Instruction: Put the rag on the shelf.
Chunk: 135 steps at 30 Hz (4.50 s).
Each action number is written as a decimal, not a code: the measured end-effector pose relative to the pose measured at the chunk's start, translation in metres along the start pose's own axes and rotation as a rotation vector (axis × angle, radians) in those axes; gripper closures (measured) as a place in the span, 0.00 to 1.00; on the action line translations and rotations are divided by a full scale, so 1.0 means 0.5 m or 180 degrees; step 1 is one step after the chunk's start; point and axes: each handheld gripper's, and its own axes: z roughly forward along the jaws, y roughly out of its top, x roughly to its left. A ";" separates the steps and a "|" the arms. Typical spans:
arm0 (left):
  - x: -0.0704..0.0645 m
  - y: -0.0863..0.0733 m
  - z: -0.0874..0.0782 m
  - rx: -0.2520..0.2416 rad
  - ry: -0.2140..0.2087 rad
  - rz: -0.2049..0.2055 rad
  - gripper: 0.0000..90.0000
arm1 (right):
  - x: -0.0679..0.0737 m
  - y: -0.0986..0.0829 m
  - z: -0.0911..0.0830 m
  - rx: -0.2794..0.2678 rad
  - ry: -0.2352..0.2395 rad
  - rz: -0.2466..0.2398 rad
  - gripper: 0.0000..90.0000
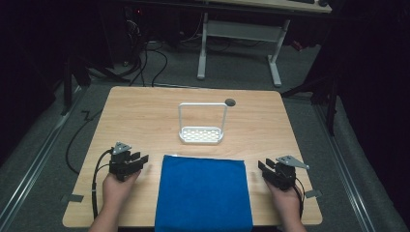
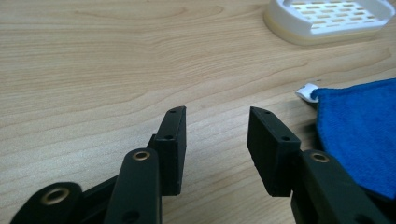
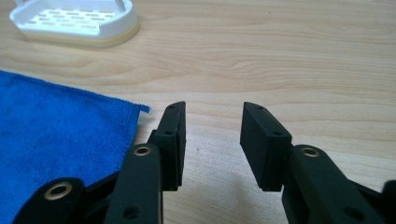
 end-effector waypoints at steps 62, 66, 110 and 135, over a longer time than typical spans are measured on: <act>-0.115 0.020 0.016 -0.0170 -0.0372 0.0452 0.52 | 0.075 0.017 0.014 -0.0067 0.0233 -0.0376 0.64; -0.116 0.020 0.026 -0.0131 -0.0416 0.0375 0.54 | 0.082 0.019 0.016 -0.0068 0.0270 -0.0380 0.65; -0.121 0.014 0.084 0.0102 -0.0393 0.0348 0.96 | 0.100 0.020 0.091 0.0385 0.0320 -0.0521 0.97; -0.134 0.017 0.048 -0.0300 -0.0354 0.0454 0.97 | 0.096 0.030 0.051 -0.0114 0.0451 -0.0381 0.98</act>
